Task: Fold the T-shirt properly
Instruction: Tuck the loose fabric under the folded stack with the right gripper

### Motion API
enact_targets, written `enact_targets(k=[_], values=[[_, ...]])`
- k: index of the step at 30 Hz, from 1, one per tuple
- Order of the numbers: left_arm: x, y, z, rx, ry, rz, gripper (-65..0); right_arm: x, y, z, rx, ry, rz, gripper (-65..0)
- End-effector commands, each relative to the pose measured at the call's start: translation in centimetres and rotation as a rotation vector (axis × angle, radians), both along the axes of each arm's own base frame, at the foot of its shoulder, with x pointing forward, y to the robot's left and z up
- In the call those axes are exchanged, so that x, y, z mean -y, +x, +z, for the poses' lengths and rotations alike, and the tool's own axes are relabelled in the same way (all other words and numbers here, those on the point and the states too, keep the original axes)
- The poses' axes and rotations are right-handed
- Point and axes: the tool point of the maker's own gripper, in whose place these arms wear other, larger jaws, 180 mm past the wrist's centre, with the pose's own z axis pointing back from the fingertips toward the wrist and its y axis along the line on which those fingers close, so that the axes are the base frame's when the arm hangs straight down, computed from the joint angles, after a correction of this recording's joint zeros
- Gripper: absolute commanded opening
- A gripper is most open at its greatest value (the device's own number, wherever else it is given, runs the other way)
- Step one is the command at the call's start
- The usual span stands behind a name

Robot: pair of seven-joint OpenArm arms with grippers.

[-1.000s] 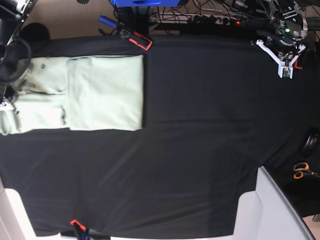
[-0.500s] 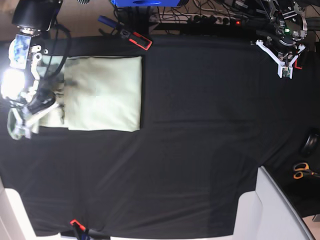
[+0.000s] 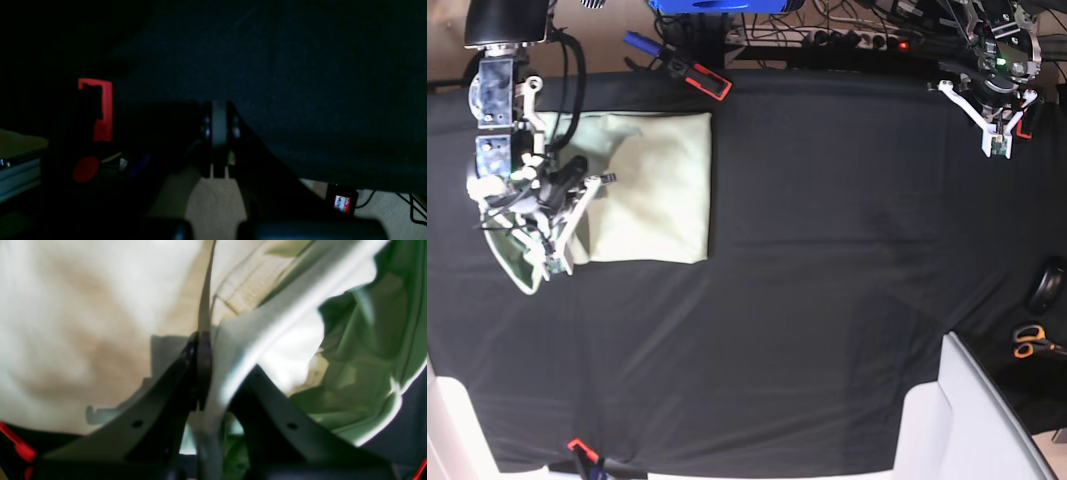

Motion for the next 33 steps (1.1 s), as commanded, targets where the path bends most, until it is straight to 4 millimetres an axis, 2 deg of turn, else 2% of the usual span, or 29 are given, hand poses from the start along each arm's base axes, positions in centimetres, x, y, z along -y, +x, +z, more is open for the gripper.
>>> enact_targets(k=[1, 25, 28, 33], values=[[-0.6, 0.6, 0.9, 0.027, 0.02, -0.005, -65.0, -0.4, 1.1, 1.0, 0.044, 0.003, 0.006, -65.0], [-0.6, 0.2, 0.4, 0.015, 0.012, -0.002, -65.0, -7.9, -2.1, -1.5, -0.036, 0.054, 0.074, -65.0], [-0.6, -0.5, -0.5, -0.009, -0.003, 0.011, -65.0, -8.0, -2.5, -2.2, -0.057, 0.055, 0.072, -65.0], [-0.5, -0.7, -0.8, -0.016, -0.008, 0.015, -65.0, -8.0, -2.3, -2.1, -0.053, 0.056, 0.072, -65.0]])
